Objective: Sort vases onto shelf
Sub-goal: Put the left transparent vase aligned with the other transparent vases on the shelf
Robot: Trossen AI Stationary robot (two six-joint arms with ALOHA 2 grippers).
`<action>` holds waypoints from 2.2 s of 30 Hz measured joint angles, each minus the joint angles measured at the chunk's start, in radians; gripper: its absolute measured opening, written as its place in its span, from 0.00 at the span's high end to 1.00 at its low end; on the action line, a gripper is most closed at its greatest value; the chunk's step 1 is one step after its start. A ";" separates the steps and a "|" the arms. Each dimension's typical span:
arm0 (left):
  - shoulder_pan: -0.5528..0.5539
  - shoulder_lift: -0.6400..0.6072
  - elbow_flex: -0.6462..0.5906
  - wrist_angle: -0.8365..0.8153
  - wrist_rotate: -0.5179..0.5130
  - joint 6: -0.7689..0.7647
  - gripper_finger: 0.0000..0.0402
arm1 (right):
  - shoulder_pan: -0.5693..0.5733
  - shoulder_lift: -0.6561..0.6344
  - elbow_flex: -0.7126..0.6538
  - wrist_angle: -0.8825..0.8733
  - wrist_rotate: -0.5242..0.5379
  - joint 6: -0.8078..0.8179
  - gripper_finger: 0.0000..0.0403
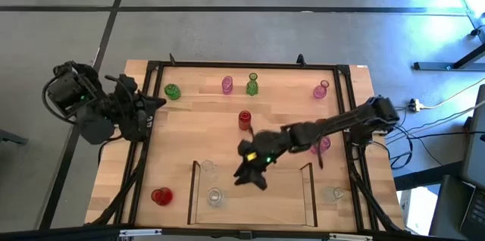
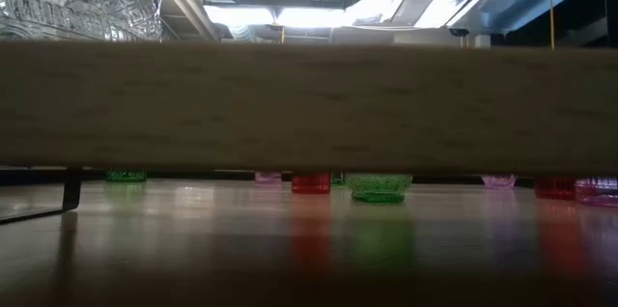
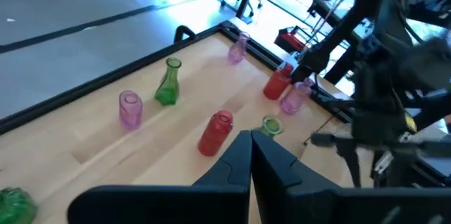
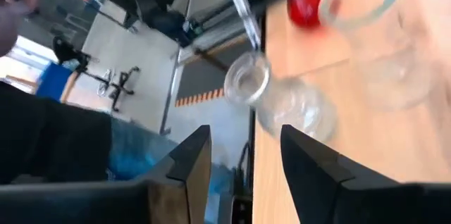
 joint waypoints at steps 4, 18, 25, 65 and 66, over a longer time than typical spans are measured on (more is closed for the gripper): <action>-0.005 -0.016 -0.038 0.001 0.024 -0.003 1.00 | 0.046 0.046 0.000 0.021 0.019 0.072 0.63; -0.051 -0.052 -0.054 0.001 0.044 -0.002 1.00 | 0.072 0.199 0.001 0.236 -0.024 0.338 0.94; -0.051 -0.056 -0.054 0.001 0.045 -0.005 1.00 | 0.088 0.214 0.000 0.247 -0.016 0.425 0.99; -0.050 -0.067 -0.054 0.009 -0.009 0.003 1.00 | 0.151 0.352 0.000 0.446 0.195 0.829 1.00; -0.050 -0.067 -0.054 0.009 -0.009 0.003 1.00 | 0.151 0.354 0.000 0.452 0.196 0.831 1.00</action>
